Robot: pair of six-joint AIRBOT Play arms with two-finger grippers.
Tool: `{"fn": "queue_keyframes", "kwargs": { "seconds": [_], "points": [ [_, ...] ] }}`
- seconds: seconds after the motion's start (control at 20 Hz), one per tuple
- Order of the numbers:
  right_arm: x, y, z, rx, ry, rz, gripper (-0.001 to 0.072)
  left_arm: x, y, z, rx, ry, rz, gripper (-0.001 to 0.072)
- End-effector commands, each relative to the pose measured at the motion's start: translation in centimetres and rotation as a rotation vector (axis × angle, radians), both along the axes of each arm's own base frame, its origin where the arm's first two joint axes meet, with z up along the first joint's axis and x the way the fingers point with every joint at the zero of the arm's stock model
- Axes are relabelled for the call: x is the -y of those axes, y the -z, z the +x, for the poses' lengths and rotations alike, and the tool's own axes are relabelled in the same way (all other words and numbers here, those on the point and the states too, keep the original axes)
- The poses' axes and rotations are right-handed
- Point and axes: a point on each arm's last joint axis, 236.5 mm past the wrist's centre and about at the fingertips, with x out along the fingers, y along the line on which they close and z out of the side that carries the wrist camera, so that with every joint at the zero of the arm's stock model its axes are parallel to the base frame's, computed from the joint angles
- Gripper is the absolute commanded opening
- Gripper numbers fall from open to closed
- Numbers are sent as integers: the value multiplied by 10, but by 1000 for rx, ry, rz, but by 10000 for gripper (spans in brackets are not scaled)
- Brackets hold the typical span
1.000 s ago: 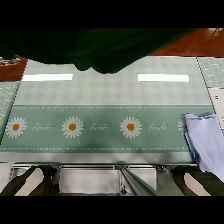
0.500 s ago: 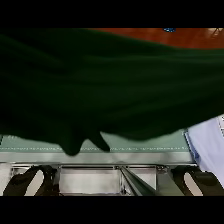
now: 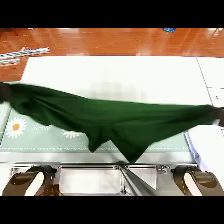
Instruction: Fold the shirts.
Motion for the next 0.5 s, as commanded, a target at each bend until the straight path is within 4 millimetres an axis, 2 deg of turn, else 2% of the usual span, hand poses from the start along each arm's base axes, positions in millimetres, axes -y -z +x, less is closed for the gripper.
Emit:
{"fn": "queue_keyframes", "kwargs": {
  "seconds": [0.0, 0.2, 0.35, 0.45],
  "points": [
    [-2, 86, 36, -109, 19, 42, 30, 23, 101, 32, -78, -77, -189, 17],
    [13, 139, 109, -144, 57, 18, 30, 24, 154, 93, -107, -190, -302, 17],
    [18, 175, 157, -205, 68, 22, 30, 21, 177, 132, -140, -226, -326, 17],
    [19, 196, 182, -251, 68, 24, 30, 20, 186, 153, -158, -229, -326, 17]
  ]
}}
